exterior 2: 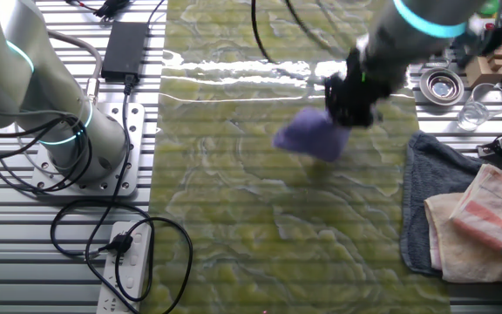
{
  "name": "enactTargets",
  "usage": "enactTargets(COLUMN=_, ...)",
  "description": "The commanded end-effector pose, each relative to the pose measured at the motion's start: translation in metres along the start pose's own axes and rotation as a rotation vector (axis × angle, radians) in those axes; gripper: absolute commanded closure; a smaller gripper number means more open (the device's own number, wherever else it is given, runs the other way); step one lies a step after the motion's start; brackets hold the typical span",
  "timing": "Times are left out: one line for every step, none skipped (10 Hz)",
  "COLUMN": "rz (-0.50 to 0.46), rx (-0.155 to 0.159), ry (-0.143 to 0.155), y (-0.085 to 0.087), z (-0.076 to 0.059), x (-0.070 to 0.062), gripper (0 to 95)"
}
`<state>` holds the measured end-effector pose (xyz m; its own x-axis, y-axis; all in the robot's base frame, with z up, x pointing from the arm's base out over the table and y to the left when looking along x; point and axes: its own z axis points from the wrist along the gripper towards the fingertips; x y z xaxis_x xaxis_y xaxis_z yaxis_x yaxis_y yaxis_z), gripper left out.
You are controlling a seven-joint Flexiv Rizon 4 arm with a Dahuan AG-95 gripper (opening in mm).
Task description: Clean the table with a cloth
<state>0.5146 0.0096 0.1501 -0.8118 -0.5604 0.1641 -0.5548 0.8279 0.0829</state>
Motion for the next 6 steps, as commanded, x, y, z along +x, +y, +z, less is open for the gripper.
enactTargets(rz=0.16, rx=-0.011, ry=0.022, y=0.0052, z=0.0006, x=-0.0009, gripper=95.0)
enactTargets(rz=0.162, rx=-0.013, ry=0.02, y=0.0055, z=0.0005, x=-0.0008, gripper=95.0)
enactTargets(rz=0.169, rx=-0.013, ry=0.018, y=0.0083, z=-0.0006, x=-0.0007, gripper=95.0)
enactTargets(rz=0.173, rx=-0.01, ry=0.02, y=0.0111, z=-0.001, x=-0.001, gripper=95.0)
enactTargets(rz=0.175, rx=-0.008, ry=0.021, y=0.0113, z=-0.001, x=-0.001, gripper=95.0)
enactTargets(rz=0.176, rx=-0.008, ry=0.022, y=0.0112, z=-0.0009, x=-0.0008, gripper=95.0)
